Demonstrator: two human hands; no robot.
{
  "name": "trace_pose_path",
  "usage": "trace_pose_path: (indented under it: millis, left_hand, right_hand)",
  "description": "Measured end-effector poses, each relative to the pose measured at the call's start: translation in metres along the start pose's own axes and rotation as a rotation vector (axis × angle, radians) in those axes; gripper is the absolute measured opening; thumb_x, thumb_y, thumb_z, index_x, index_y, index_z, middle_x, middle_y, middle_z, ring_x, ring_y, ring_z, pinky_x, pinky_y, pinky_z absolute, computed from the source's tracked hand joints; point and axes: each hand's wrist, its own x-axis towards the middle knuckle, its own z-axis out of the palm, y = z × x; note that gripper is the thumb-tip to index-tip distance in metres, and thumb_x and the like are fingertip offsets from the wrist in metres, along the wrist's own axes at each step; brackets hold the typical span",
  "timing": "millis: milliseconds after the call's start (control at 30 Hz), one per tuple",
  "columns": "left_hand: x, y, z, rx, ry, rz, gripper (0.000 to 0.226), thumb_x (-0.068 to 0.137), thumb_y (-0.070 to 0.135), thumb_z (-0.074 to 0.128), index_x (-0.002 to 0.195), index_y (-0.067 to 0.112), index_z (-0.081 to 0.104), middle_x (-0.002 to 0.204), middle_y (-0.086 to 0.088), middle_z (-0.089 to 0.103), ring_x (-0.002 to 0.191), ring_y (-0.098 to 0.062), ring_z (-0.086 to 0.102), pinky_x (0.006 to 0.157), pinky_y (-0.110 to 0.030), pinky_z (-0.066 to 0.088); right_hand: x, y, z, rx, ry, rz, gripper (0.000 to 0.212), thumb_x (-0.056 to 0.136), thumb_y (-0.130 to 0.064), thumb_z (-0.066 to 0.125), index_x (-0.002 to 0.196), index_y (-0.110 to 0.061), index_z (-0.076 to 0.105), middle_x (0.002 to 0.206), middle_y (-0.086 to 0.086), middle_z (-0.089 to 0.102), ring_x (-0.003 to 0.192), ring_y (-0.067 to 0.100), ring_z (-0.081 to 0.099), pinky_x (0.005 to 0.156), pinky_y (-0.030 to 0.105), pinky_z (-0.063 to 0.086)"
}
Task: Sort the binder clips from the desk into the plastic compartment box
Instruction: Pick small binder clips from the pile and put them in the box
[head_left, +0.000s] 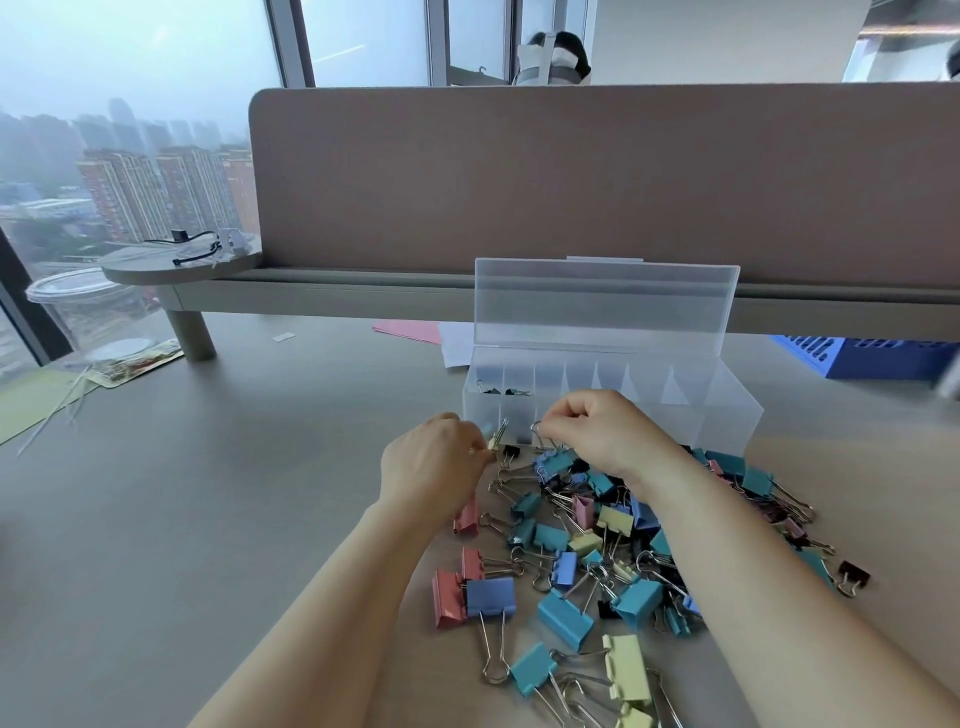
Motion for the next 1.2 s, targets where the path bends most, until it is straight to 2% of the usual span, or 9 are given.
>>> trace_pose_path:
  millis: [167,300,400,533,667,767,900,1033,1200]
  left_hand:
    - [0.000,0.002,-0.003,0.016,0.017,-0.027,0.019,0.089,0.032,0.050,0.101,0.034,0.066,0.104,0.011,0.058,0.092,-0.015,0.058,0.062,-0.024,0.036]
    - [-0.002,0.005,-0.005,-0.046,0.059,-0.001,0.018,0.087,0.041,0.054,0.104,0.034,0.056,0.097,0.014,0.051,0.080,-0.013,0.054,0.061,-0.025,0.041]
    - [-0.003,0.009,-0.006,-0.067,0.085,0.090,0.017,0.088,0.044,0.055,0.104,0.037,0.053,0.096,0.016,0.049,0.078,-0.013,0.056,0.064,-0.026,0.048]
    - [-0.004,0.011,-0.004,-0.030,0.044,0.178,0.019,0.094,0.036,0.049,0.107,0.041,0.062,0.105,0.013,0.054,0.083,-0.014,0.058,0.063,-0.024,0.044]
    - [-0.004,0.012,0.001,0.032,0.010,0.194,0.026,0.098,0.033,0.043,0.111,0.036,0.065,0.105,0.009,0.058,0.091,-0.015,0.060,0.066,-0.027,0.048]
    - [-0.003,0.010,0.004,0.060,-0.006,0.164,0.028,0.098,0.035,0.041,0.107,0.031,0.067,0.105,0.008,0.060,0.092,-0.015,0.061,0.068,-0.028,0.050]
    - [-0.002,0.010,0.005,0.019,0.008,0.112,0.025,0.095,0.041,0.046,0.112,0.037,0.064,0.110,0.012,0.060,0.098,-0.014,0.060,0.067,-0.025,0.044]
    - [-0.001,0.011,0.008,0.056,0.010,0.064,0.028,0.094,0.047,0.048,0.105,0.030,0.067,0.104,0.009,0.064,0.092,-0.017,0.062,0.064,-0.025,0.045]
    - [0.000,0.013,0.008,0.001,-0.033,-0.010,0.025,0.092,0.044,0.053,0.097,0.027,0.071,0.093,0.006,0.069,0.086,-0.019,0.063,0.063,-0.025,0.049]
  right_hand:
    - [0.002,0.005,-0.006,-0.241,-0.015,0.040,0.020,0.082,-0.025,0.065,0.079,-0.006,0.065,0.077,0.004,0.061,0.071,0.017,0.053,0.064,0.028,0.042]
    - [0.004,0.010,-0.011,-0.476,0.010,0.053,0.031,0.079,-0.026,0.064,0.091,0.002,0.069,0.084,0.019,0.068,0.069,0.026,0.059,0.065,0.032,0.047]
    - [0.001,0.010,-0.013,-0.581,0.040,0.017,0.014,0.084,-0.023,0.063,0.088,-0.015,0.074,0.094,0.004,0.072,0.085,0.025,0.065,0.074,0.035,0.053]
    - [0.000,0.008,-0.005,-0.688,0.105,-0.100,0.022,0.091,-0.020,0.053,0.099,-0.027,0.072,0.104,-0.006,0.068,0.097,0.021,0.062,0.073,0.029,0.046]
    - [0.005,0.022,0.008,-0.827,0.144,-0.134,0.024,0.082,-0.011,0.055,0.090,-0.024,0.074,0.092,0.001,0.073,0.084,0.026,0.066,0.062,0.027,0.045]
    - [0.005,0.021,0.007,-0.826,0.134,-0.134,0.020,0.080,-0.012,0.057,0.081,-0.023,0.074,0.082,-0.001,0.071,0.076,0.025,0.064,0.055,0.023,0.039]
    - [0.003,0.018,0.004,-0.778,0.139,-0.150,0.012,0.088,-0.028,0.062,0.094,-0.025,0.072,0.094,-0.003,0.069,0.088,0.023,0.062,0.066,0.027,0.040]
    - [0.005,0.021,0.008,-0.806,0.125,-0.118,0.014,0.087,-0.028,0.061,0.083,-0.019,0.071,0.081,0.001,0.068,0.076,0.024,0.063,0.057,0.024,0.037]
    - [0.001,0.015,0.002,-0.661,0.044,-0.091,0.018,0.087,-0.033,0.063,0.088,-0.017,0.072,0.089,-0.001,0.069,0.082,0.021,0.063,0.066,0.028,0.047]
